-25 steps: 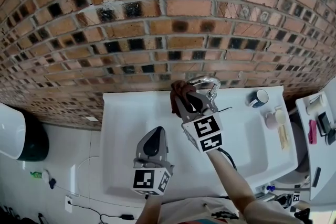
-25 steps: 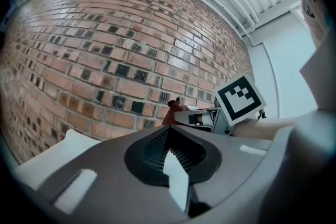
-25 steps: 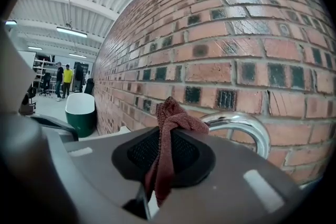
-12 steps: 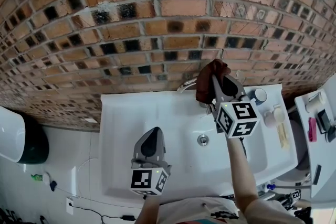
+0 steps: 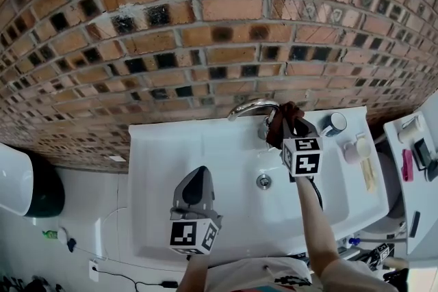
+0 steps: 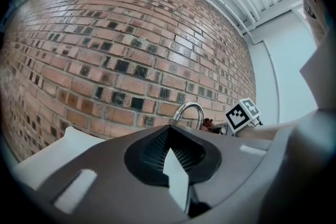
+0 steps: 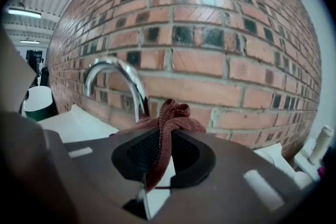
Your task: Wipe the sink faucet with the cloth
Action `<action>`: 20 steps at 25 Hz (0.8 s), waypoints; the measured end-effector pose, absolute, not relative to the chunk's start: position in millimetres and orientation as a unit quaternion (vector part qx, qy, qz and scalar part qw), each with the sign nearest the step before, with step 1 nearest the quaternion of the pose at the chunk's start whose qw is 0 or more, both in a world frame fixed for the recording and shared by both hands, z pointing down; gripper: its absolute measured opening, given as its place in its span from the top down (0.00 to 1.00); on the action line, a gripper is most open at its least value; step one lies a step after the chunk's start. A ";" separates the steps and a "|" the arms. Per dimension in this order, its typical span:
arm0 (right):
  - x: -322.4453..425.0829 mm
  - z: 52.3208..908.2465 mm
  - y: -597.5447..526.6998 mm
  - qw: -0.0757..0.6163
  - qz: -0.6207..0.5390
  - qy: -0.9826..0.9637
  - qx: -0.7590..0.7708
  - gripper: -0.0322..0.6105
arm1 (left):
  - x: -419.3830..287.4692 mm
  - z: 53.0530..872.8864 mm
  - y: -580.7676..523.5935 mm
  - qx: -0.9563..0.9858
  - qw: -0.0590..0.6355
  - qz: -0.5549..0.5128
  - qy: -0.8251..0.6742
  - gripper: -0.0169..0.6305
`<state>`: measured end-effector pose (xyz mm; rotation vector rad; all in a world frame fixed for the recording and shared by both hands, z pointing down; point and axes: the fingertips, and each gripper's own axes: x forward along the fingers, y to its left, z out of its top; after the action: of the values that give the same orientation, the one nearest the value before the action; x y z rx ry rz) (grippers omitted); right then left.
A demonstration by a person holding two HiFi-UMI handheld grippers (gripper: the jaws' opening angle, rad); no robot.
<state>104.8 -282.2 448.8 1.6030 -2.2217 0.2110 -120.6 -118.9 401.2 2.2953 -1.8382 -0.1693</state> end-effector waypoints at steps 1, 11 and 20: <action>99.4 464.1 -277.0 0.216 0.081 -0.793 0.564 0.89 | -120.4 401.7 -118.9 0.775 0.099 -0.056 -0.621 0.97; 44.1 503.9 -250.0 0.276 0.081 -0.808 0.514 0.89 | -120.1 406.2 -122.6 0.775 0.105 -0.058 -0.620 0.97; 39.7 511.3 -251.4 0.291 0.104 -0.810 0.499 0.89 | -126.7 407.8 -122.6 0.770 0.107 -0.059 -0.626 0.97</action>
<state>39.7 -251.4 511.3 1.3297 -2.1592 0.2785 -126.7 -122.6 407.8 2.2672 -1.8432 -0.1744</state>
